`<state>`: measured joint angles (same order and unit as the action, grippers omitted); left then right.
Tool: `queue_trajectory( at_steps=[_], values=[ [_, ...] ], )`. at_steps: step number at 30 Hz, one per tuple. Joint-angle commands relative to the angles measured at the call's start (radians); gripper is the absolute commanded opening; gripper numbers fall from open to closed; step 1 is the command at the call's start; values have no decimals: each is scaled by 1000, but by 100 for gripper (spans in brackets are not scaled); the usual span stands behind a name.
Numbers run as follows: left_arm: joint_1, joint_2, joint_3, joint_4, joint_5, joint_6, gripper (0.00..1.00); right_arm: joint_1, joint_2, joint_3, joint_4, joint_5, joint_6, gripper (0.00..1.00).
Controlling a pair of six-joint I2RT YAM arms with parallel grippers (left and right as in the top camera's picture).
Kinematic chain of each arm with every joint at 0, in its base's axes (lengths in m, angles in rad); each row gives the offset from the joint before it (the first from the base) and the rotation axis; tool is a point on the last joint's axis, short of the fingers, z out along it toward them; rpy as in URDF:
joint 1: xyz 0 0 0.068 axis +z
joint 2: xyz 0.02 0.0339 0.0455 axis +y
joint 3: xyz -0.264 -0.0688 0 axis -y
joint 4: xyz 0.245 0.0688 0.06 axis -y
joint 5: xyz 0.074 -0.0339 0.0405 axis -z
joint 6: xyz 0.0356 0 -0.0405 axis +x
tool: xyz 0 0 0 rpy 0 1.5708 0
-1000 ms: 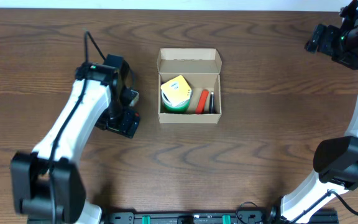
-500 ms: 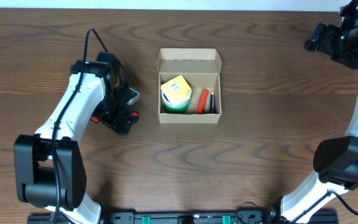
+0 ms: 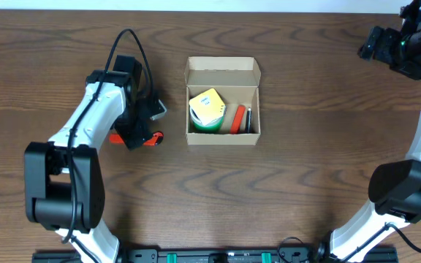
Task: Pack container
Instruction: 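Move the left gripper to the red box cutter and grasp it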
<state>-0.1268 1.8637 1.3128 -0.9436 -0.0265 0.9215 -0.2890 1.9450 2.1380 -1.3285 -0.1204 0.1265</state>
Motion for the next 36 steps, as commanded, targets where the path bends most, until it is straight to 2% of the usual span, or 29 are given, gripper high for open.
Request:
queue_trajectory(
  at_steps=[1, 14, 16, 18, 19, 23, 24, 26, 29, 31, 32, 36],
  values=[
    [6, 40, -2, 3, 23, 45, 92, -5, 48, 1, -1, 11, 15, 93],
    [1, 181, -2, -13, 98, 40, 88, -5, 107, 1, 1, 16, 15, 91],
    [1, 191, -2, -12, 98, 40, 85, -5, 107, 1, 1, 19, 15, 91],
    [1, 193, -2, -11, 99, 40, 74, -5, 107, 1, 1, 20, 15, 91],
    [1, 193, -2, -10, 98, 40, 65, -5, 107, 1, 1, 19, 15, 91],
    [1, 193, -2, -9, 98, 39, 45, -5, 107, 1, 1, 19, 15, 91],
    [1, 193, -2, -8, 98, 39, 41, -5, 107, 1, 1, 19, 15, 91],
    [1, 193, -2, -1, 98, 39, 40, -5, 107, 1, -1, 19, 15, 91],
    [1, 193, -1, 20, 98, 20, 27, -5, 107, 1, -4, 19, 15, 91],
    [2, 193, -1, 40, 95, -11, 9, -5, 107, 1, -5, 19, 15, 91],
    [2, 193, -1, 50, 95, -31, 6, -5, 107, 1, -7, 19, 15, 91],
    [2, 193, 0, 70, 93, -72, 6, -5, 107, 1, -14, 19, 15, 91]
  ],
)
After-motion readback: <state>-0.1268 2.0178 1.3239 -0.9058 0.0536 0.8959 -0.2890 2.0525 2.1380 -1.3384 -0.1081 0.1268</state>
